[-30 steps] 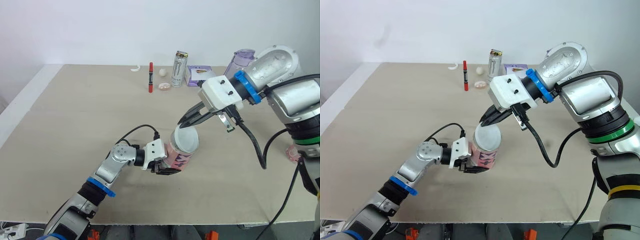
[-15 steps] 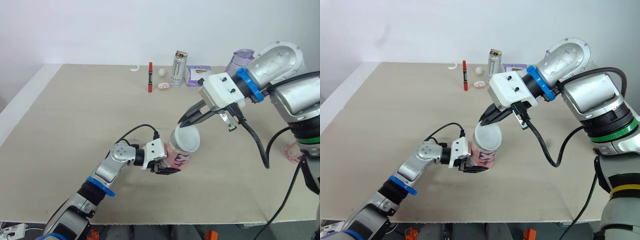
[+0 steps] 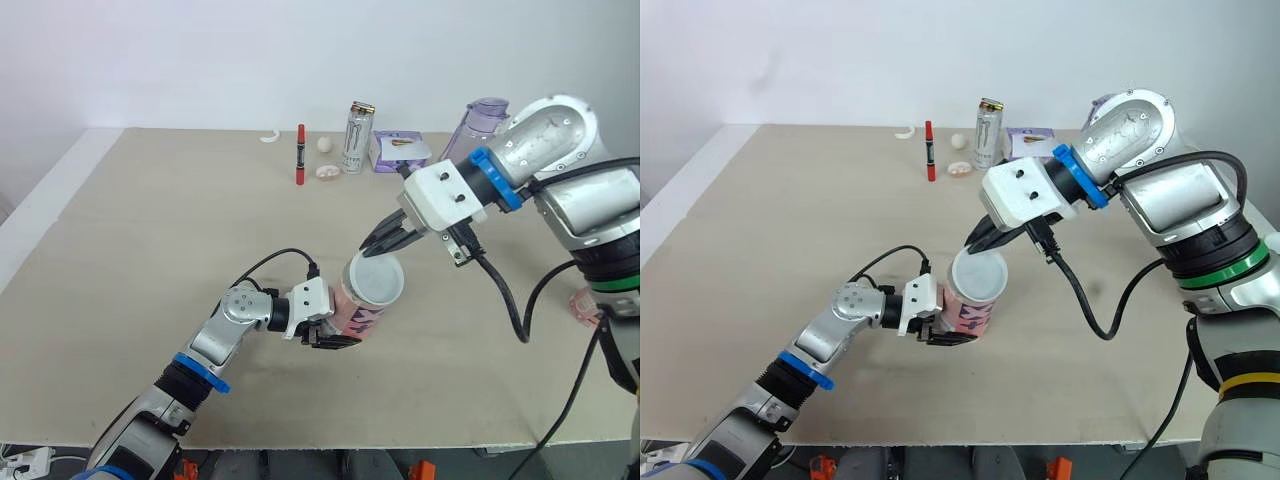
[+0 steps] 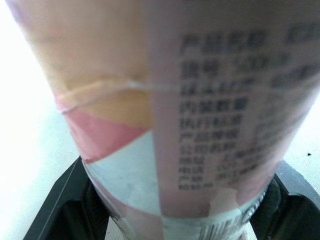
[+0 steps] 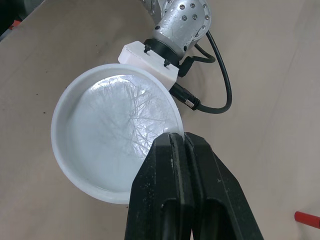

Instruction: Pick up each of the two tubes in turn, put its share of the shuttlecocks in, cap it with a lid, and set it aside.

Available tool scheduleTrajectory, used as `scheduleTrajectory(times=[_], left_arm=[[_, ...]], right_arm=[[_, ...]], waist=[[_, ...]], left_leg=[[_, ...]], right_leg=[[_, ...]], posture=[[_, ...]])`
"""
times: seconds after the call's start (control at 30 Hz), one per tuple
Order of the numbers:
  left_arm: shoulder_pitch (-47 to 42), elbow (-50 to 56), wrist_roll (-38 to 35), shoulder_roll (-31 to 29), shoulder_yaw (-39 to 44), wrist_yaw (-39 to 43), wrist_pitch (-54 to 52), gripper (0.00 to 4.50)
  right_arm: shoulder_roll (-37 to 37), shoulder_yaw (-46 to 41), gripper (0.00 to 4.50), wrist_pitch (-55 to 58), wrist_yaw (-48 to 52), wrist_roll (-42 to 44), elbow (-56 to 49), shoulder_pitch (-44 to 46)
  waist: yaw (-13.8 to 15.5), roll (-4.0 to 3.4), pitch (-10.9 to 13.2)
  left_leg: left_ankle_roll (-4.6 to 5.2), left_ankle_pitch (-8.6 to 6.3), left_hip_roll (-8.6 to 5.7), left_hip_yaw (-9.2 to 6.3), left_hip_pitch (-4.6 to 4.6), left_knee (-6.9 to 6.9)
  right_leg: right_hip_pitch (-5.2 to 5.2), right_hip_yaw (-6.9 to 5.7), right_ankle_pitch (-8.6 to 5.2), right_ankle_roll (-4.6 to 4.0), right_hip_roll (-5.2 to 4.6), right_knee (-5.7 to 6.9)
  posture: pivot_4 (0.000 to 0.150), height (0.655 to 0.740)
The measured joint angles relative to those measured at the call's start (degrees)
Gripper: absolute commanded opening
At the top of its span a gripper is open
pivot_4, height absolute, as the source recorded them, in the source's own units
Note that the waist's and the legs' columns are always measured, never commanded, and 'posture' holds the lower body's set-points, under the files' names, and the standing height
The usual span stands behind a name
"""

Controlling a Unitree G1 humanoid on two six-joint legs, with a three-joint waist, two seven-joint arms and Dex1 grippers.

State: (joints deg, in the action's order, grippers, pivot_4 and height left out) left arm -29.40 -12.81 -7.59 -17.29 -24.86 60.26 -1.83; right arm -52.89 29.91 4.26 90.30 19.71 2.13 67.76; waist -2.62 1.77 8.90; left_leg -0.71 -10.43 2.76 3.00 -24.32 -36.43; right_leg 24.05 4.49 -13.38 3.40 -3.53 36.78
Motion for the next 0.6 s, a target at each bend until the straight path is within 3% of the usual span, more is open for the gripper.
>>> scheduleTrajectory(times=[0.27, 0.47, 0.6], left_arm=[[0.00, 0.02, 0.00, 0.00, -0.02, -0.02, -0.04, 3.14], [0.05, 0.16, 0.00, -0.01, -0.01, -0.05, -0.43, 3.14], [0.07, 0.17, 0.00, -0.07, 0.06, -0.23, -0.60, 3.14]], right_arm=[[0.59, 0.33, 0.23, -1.00, -0.03, -0.37, 0.15, -0.39], [2.24, 0.66, 0.23, -2.29, -0.03, -1.96, 1.17, -1.29], [2.65, 0.68, 1.13, -2.85, -0.03, -2.13, 1.59, -1.34]], waist=[[0.00, 0.00, 0.00], [0.09, 0.04, -0.02], [0.12, 0.04, -0.02]], left_leg=[[0.00, 0.00, 0.00, 0.01, 0.00, 0.00], [-0.01, -0.01, 0.00, 0.02, 0.00, 0.02], [-0.03, -0.02, 0.04, -0.03, 0.00, 0.02]], right_leg=[[0.00, -0.17, 0.00, -0.01, -0.17, -0.01], [0.01, -1.13, 0.02, -0.03, -0.86, -0.03], [0.00, -1.47, 0.02, -0.03, -0.99, -0.04]], posture=[[0.150, 0.7400], [0.150, 0.7400], [0.150, 0.7400]])
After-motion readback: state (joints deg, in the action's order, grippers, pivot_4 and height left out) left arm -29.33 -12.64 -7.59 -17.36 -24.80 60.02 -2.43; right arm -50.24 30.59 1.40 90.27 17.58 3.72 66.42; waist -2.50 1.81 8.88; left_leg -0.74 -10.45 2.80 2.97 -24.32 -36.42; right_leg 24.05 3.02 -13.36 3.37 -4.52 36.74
